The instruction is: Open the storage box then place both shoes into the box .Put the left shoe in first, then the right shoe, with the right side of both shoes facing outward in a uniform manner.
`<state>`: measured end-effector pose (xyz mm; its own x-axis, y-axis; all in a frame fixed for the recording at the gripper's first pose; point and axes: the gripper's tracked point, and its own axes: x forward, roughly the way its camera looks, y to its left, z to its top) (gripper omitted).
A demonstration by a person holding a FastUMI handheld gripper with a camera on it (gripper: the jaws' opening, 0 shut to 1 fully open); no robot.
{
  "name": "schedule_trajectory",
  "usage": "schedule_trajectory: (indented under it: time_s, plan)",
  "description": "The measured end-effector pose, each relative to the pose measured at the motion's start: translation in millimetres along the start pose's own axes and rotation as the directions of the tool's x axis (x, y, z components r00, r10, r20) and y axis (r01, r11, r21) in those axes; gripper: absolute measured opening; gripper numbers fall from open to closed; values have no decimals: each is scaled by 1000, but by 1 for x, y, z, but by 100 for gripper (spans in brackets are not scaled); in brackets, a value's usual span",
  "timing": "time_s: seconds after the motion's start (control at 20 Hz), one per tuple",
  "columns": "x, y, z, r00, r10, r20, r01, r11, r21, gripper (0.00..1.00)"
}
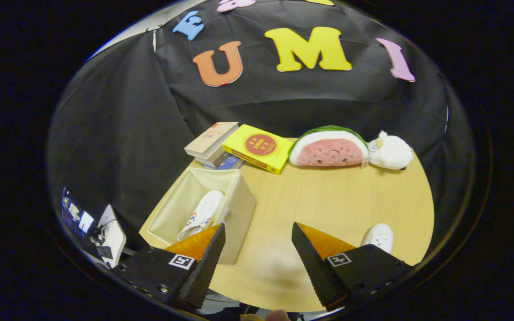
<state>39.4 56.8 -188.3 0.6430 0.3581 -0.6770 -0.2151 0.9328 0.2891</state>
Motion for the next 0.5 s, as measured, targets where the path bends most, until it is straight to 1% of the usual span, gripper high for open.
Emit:
schedule_trajectory:
  time_s: [0.15,0.3,0.5]
  plan:
    - [-22,-76,-15,997,-76,5,76,997,26,91]
    - [-36,-146,-35,988,-152,-3,152,988,14,91]
    - [-39,-214,-79,970,-211,-119,212,977,-3,91]
